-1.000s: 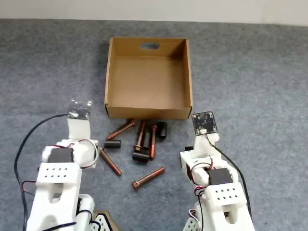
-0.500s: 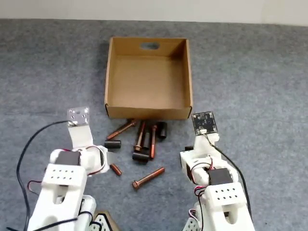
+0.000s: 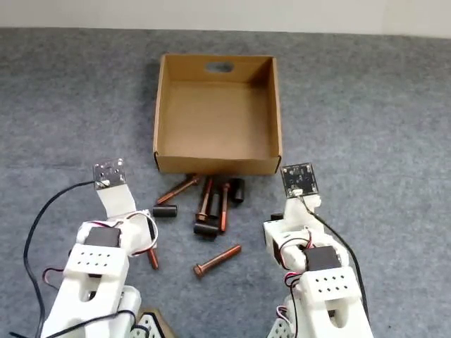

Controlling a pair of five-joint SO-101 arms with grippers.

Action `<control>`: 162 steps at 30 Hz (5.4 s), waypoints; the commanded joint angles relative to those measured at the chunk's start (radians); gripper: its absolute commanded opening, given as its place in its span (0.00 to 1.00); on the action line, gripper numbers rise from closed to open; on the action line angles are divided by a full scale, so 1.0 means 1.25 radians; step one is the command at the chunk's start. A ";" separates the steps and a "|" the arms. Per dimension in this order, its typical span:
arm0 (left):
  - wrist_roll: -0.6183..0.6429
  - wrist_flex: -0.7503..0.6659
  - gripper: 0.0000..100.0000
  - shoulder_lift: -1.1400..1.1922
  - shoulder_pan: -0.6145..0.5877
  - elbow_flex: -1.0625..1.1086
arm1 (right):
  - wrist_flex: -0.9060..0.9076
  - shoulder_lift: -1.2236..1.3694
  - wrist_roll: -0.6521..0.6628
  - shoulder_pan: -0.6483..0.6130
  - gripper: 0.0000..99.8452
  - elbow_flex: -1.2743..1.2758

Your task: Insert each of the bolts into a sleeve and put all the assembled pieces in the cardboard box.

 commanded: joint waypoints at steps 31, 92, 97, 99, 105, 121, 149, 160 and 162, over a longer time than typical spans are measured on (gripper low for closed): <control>-0.851 0.124 0.01 0.006 -0.487 -0.273 | -0.012 -0.013 0.000 -0.003 0.01 -0.004; -0.687 0.587 0.01 0.506 -0.364 -0.930 | -0.073 -0.013 -0.006 -0.143 0.01 -0.014; -0.423 0.555 0.01 0.334 -0.188 -0.930 | -0.199 -0.013 -0.005 -0.230 0.01 -0.012; -0.340 0.520 0.01 0.298 -0.127 -0.930 | -0.276 -0.013 -0.004 -0.238 0.01 -0.008; -0.215 0.443 0.01 0.274 0.033 -0.930 | -0.479 -0.012 -0.006 -0.238 0.01 -0.006; -0.169 0.058 0.01 0.266 0.213 -0.706 | -0.451 -0.187 -0.007 -0.236 0.01 0.066; -0.104 -0.357 0.01 -0.191 0.412 -0.277 | -0.579 -0.266 -0.004 -0.230 0.01 0.172; -0.023 -0.363 0.01 -0.192 0.416 -0.282 | -0.682 -0.266 -0.001 -0.230 0.01 0.223; -0.025 -0.399 0.01 -0.193 0.409 -0.283 | -0.682 -0.266 -0.001 -0.230 0.01 0.223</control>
